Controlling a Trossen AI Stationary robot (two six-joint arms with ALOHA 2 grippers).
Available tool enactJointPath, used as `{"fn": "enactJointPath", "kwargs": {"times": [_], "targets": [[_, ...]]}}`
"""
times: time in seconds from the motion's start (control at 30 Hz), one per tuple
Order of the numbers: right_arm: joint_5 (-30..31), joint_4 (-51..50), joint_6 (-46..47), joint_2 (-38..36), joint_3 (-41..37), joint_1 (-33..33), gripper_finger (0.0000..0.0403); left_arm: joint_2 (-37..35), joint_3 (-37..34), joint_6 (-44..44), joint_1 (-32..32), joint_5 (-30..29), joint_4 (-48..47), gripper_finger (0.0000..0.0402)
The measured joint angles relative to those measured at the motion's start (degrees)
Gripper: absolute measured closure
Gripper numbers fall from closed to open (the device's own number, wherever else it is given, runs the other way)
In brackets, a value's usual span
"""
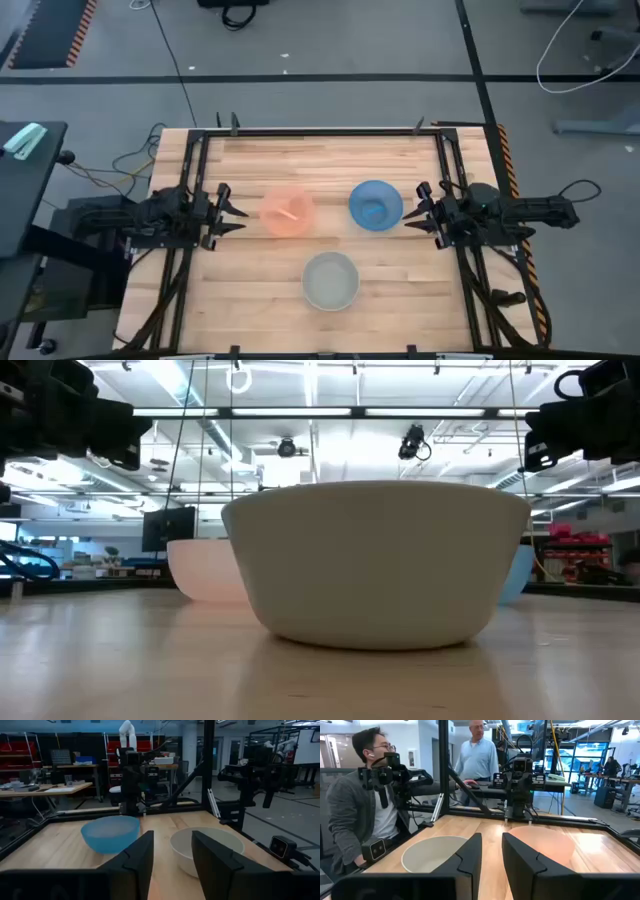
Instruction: Nest bowls inside each other
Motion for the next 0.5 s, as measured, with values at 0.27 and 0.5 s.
{"fn": "enactJointPath", "kwargs": {"times": [0.27, 0.5], "targets": [[0.0, 0.02, 0.0, 0.02, 0.0, 0.02, 0.0319, -0.02, 0.0, -0.02, 0.0, 0.0, 0.0, 0.0256], [0.0, 0.0, 0.0, 0.02, 0.0, 0.0, 0.0319, 0.0, 0.0, -0.02, 0.0, 0.0, 0.0, 0.0256]]}}
